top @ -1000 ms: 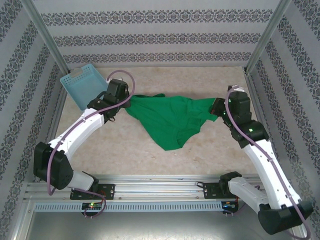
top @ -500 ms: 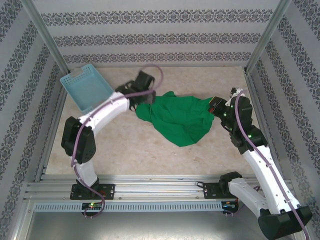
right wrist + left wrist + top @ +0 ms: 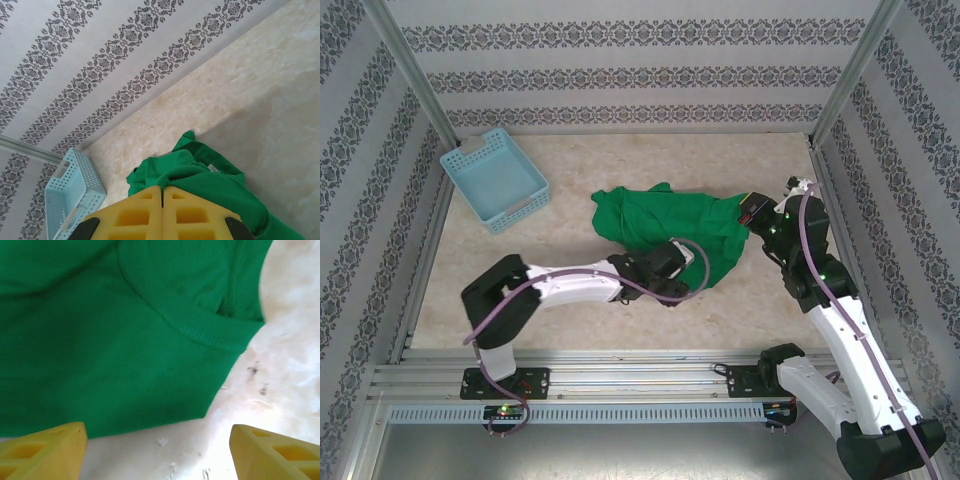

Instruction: Fold the inside-out t-shirt

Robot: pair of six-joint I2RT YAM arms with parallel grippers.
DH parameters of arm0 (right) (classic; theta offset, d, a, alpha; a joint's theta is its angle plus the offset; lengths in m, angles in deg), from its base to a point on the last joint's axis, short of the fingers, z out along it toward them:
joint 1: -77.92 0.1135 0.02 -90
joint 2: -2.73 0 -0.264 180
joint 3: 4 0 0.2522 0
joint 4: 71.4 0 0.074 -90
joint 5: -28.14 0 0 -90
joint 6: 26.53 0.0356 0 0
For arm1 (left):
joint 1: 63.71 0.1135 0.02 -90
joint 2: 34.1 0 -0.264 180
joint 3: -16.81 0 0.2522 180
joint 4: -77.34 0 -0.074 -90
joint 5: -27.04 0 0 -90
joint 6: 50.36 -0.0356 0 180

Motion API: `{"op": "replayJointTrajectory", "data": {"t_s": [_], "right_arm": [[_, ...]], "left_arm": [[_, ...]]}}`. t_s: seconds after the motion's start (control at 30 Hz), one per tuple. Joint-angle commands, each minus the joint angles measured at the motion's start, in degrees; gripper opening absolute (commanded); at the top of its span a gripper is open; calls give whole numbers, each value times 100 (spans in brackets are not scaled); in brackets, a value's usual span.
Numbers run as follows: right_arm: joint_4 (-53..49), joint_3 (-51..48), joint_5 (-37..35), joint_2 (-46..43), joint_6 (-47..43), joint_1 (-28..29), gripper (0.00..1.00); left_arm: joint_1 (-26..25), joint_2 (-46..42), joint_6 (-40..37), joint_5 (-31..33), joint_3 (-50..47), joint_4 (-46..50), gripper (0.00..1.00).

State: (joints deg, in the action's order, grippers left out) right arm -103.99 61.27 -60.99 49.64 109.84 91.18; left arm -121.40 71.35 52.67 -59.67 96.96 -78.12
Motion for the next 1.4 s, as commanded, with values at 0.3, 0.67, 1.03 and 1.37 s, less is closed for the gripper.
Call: {"op": "replayJointTrajectory", "data": {"t_s": [0.3, 0.67, 1.03, 1.37], "right_arm": [[-301, -337, -1040, -601, 342, -38, 0], [-1856, 378, -1949, -506, -33, -491, 0], [-1713, -400, -1118, 199, 678, -671, 0], [-1235, -318, 250, 2260, -103, -1121, 49]], "left_arm": [[-76, 803, 134, 863, 242, -547, 36], [707, -2338, 40, 2132, -1330, -1217, 0], [2883, -3567, 984, 609, -1377, 69, 0], [2949, -2013, 933, 46, -773, 704, 0]]}}
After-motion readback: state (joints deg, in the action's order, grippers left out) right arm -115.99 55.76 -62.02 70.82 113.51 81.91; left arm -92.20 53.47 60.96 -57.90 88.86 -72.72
